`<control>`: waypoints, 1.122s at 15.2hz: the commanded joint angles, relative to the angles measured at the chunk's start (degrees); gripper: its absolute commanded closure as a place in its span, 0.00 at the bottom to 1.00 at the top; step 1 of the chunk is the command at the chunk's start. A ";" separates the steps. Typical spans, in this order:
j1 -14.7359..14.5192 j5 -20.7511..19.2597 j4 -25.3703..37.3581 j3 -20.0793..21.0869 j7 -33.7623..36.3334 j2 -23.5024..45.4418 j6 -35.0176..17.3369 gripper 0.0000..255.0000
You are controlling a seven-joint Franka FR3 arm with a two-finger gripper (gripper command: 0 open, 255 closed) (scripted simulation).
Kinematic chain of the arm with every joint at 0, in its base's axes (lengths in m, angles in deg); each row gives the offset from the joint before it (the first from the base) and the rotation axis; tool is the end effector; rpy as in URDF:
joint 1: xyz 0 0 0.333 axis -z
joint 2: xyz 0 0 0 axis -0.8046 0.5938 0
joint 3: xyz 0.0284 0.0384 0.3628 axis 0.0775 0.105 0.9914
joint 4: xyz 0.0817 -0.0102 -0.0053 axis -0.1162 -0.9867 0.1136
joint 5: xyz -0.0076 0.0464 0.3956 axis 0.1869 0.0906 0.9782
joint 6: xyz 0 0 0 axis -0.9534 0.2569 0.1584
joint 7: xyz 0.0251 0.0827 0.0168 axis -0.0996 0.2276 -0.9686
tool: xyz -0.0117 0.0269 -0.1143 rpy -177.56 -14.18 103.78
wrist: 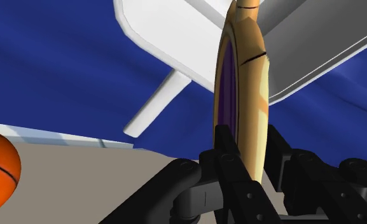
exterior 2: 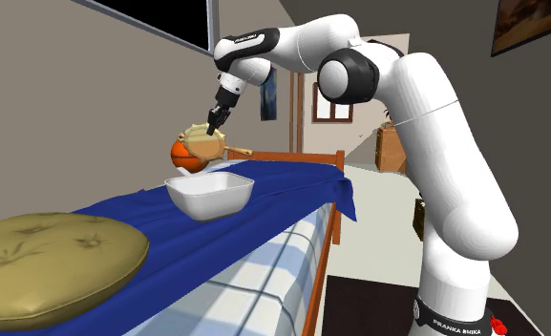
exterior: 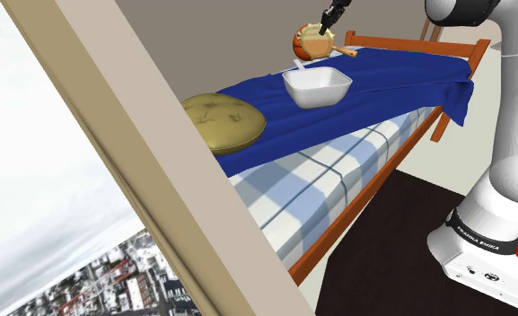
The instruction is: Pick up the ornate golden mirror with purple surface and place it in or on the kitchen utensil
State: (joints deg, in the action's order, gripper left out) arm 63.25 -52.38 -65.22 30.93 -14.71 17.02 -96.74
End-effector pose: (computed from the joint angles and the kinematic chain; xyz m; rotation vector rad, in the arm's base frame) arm 0.6429 -0.3640 0.6236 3.0242 0.0619 0.7761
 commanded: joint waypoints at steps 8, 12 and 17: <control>-0.01 0.00 -0.01 0.00 -0.01 -0.03 -0.04 0.00; 0.18 -1.60 1.67 -0.96 0.88 -3.33 4.69 0.00; 0.18 -1.60 1.68 -0.96 0.88 -3.33 4.69 0.00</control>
State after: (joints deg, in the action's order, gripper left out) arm 63.42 -53.97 -63.57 29.97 -13.82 13.70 -92.09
